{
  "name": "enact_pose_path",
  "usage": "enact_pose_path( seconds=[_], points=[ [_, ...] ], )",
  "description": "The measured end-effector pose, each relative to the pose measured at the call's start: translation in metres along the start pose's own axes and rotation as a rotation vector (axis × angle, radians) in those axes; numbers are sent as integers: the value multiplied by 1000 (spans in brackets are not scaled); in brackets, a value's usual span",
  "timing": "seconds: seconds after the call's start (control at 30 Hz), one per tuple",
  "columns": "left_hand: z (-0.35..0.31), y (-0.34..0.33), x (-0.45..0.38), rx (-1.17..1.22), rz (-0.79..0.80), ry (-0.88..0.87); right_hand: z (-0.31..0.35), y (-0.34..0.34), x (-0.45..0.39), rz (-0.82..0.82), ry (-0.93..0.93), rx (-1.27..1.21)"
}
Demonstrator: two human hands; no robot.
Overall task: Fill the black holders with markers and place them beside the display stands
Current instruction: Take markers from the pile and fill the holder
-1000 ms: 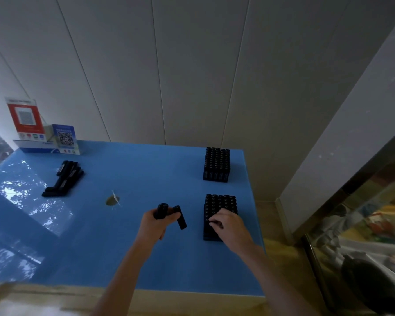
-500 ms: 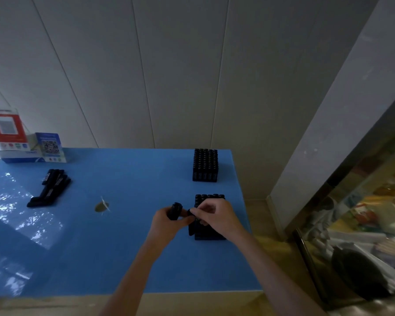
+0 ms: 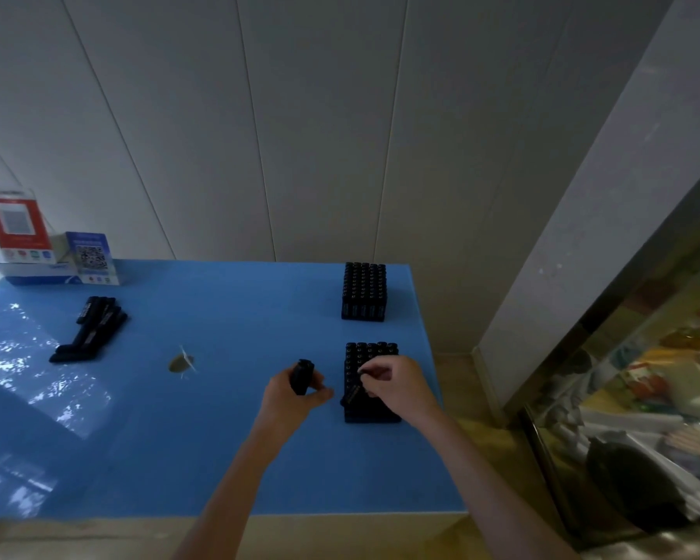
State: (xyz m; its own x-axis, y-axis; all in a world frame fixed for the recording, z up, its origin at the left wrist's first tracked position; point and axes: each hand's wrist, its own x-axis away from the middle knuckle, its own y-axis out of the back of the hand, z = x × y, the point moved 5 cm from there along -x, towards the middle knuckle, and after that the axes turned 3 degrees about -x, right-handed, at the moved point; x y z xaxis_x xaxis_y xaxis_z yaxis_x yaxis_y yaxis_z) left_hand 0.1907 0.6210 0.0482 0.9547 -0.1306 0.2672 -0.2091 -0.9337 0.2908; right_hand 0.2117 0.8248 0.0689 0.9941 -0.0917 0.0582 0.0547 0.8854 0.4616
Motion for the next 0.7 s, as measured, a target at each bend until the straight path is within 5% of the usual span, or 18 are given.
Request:
enact_pose_path(
  seconds=[0.33,0.7],
  points=[
    [32,40,-10,484,17,135,-19,-3,-2,1,122,323],
    [26,49,2,258,-4,77,-34,-22,-5,7,151,429]
  ],
)
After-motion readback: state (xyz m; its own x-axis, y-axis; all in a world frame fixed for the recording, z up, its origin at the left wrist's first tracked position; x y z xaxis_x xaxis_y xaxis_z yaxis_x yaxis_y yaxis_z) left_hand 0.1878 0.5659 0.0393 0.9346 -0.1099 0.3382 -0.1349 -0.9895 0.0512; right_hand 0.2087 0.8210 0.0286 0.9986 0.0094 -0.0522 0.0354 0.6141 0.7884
